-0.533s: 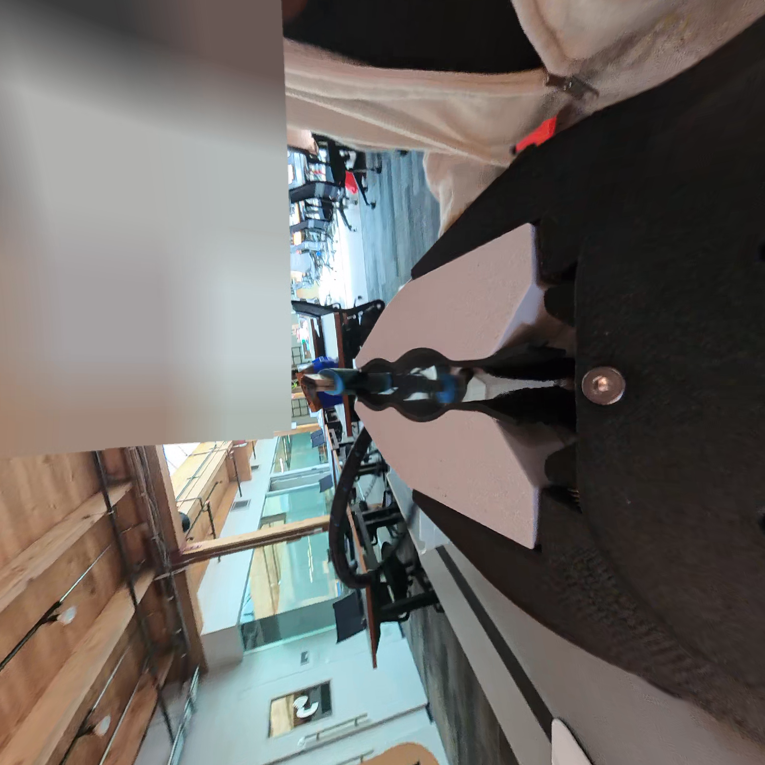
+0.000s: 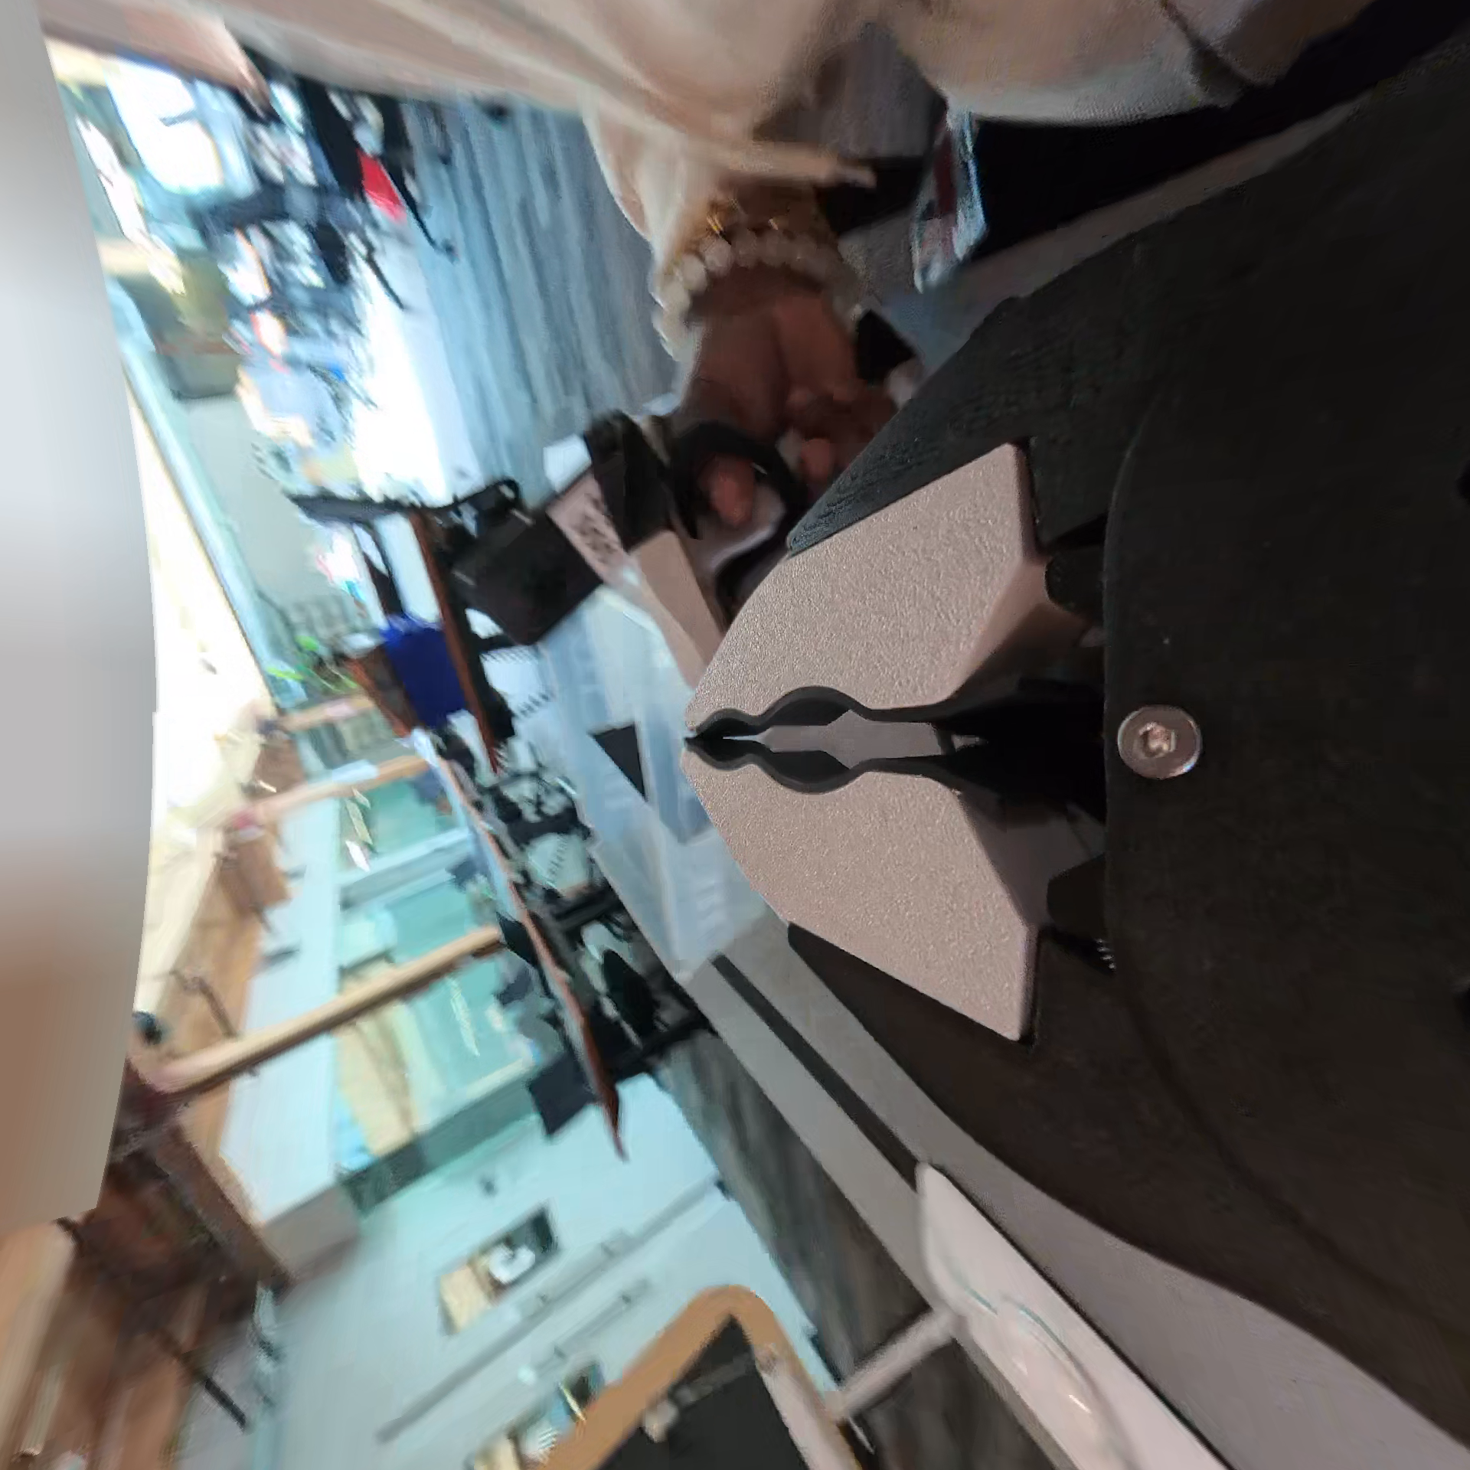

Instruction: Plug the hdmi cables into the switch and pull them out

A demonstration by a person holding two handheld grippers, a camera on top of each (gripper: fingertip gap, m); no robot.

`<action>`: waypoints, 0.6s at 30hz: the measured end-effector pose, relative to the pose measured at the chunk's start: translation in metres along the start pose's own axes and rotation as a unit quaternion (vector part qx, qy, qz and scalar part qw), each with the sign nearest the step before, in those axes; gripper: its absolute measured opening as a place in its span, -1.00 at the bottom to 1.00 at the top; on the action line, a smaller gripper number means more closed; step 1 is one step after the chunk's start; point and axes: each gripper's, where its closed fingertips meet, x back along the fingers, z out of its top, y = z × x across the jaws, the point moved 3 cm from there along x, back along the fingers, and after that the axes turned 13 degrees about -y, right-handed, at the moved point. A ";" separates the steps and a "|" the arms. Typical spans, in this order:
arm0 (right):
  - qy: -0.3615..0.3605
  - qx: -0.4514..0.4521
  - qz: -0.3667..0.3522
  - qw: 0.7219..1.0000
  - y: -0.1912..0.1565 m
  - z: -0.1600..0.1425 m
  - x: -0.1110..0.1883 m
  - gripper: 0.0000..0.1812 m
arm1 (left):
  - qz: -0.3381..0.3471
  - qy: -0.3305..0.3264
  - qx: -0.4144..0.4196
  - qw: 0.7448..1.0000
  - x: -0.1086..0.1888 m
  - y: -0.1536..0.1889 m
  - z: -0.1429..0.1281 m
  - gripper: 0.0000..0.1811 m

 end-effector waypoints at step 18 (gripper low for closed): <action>-0.542 0.329 -0.135 0.761 0.035 -0.111 -0.023 -0.54 | -0.026 -0.365 0.021 0.930 0.060 0.022 -0.098 -0.55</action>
